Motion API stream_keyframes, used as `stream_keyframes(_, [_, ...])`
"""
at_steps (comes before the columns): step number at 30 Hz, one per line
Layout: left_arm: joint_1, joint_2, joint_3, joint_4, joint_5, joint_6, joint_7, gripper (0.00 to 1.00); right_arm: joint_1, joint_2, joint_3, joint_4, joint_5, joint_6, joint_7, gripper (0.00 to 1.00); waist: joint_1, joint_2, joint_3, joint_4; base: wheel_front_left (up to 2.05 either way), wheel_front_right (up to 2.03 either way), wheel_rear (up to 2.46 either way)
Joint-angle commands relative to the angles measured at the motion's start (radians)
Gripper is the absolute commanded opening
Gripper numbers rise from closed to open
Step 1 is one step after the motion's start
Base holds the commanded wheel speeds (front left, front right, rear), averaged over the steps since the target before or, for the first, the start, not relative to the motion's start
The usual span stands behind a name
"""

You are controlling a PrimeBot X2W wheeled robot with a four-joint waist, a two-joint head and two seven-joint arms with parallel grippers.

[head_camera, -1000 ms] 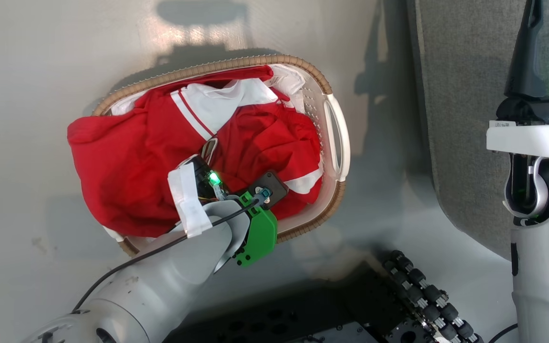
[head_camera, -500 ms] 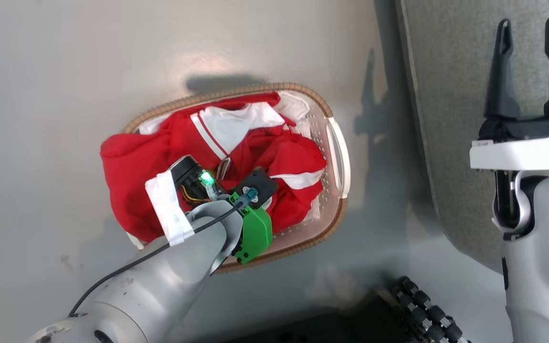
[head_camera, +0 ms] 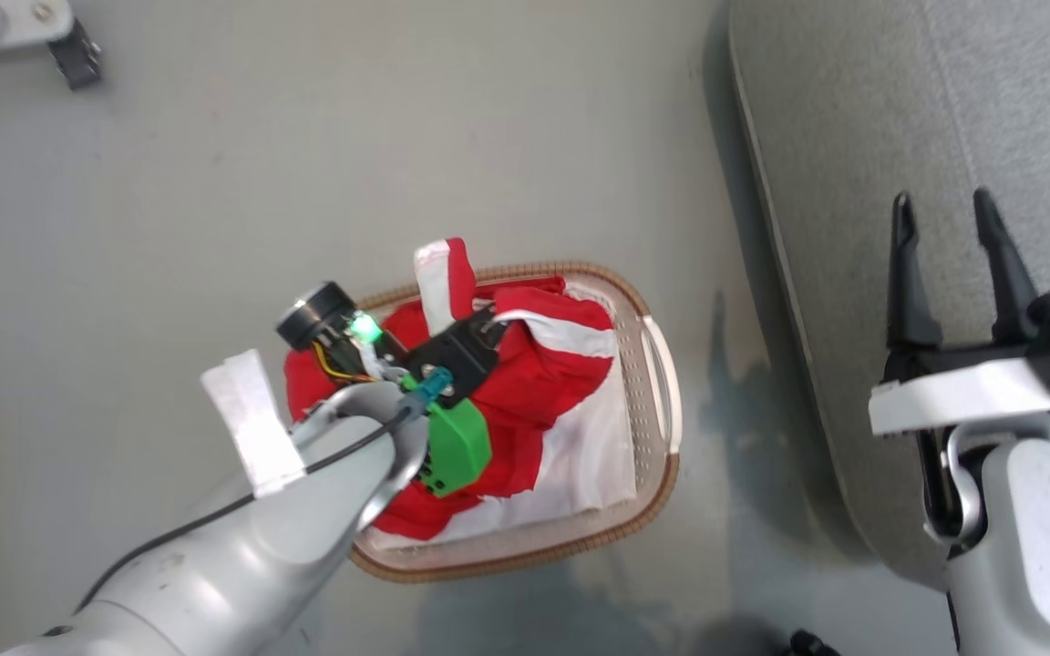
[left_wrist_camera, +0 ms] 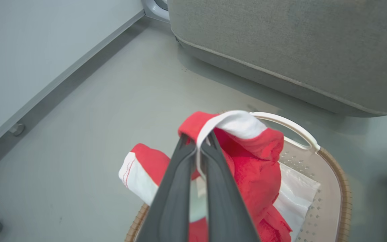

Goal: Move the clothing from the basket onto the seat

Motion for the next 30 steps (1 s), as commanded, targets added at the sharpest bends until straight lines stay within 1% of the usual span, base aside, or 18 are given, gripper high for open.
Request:
stream_keyframes(1, [0.014,0.023,0.013,-0.027,0.017,0.016,-0.001,0.00,0.033,-0.004,0.002,0.009,-0.006,-0.001,-0.002,1.00,0.0000,0.0120,-0.158,0.052,0.00,0.00,0.00])
stream_keyframes(6, [-0.007,0.101,0.033,-0.107,0.052,0.026,-0.001,0.00,0.092,-0.004,0.013,0.031,-0.011,-0.001,-0.002,1.00,0.0000,0.0120,-0.270,0.060,0.00,0.00,0.00])
stream_keyframes(9, [-0.037,0.142,0.043,-0.138,0.065,0.021,0.000,0.00,0.118,-0.004,0.023,0.039,-0.010,-0.001,-0.002,1.00,0.0000,0.0120,-0.326,0.063,0.00,0.00,0.00])
stream_keyframes(13, [-0.085,0.191,0.061,-0.178,0.059,0.013,0.025,0.00,0.148,-0.004,0.035,0.046,-0.012,-0.001,-0.002,1.00,0.0000,0.0120,-0.389,0.062,0.00,0.00,0.00])
stream_keyframes(16, [-0.135,0.229,0.096,-0.219,0.045,0.025,0.043,0.00,0.161,-0.004,0.043,0.047,-0.006,-0.001,-0.002,1.00,0.0000,0.0120,-0.420,0.057,0.00,0.00,0.00])
stream_keyframes(22, [-0.210,0.277,0.136,-0.286,0.033,0.034,0.086,0.00,0.180,-0.004,0.062,0.049,-0.006,-0.001,-0.002,1.00,0.0000,0.0120,-0.454,0.052,0.00,0.00,0.00])
stream_keyframes(26, [-0.249,0.295,0.146,-0.299,0.031,0.030,0.115,0.00,0.183,-0.004,0.077,0.052,-0.011,-0.001,-0.002,1.00,0.0000,0.0120,-0.465,0.046,0.00,0.00,0.00])
stream_keyframes(30, [-0.277,0.300,0.152,-0.287,0.028,0.025,0.130,0.00,0.174,-0.004,0.097,0.053,-0.007,-0.001,-0.002,1.00,0.0000,0.0120,-0.476,0.037,0.00,0.00,0.00])
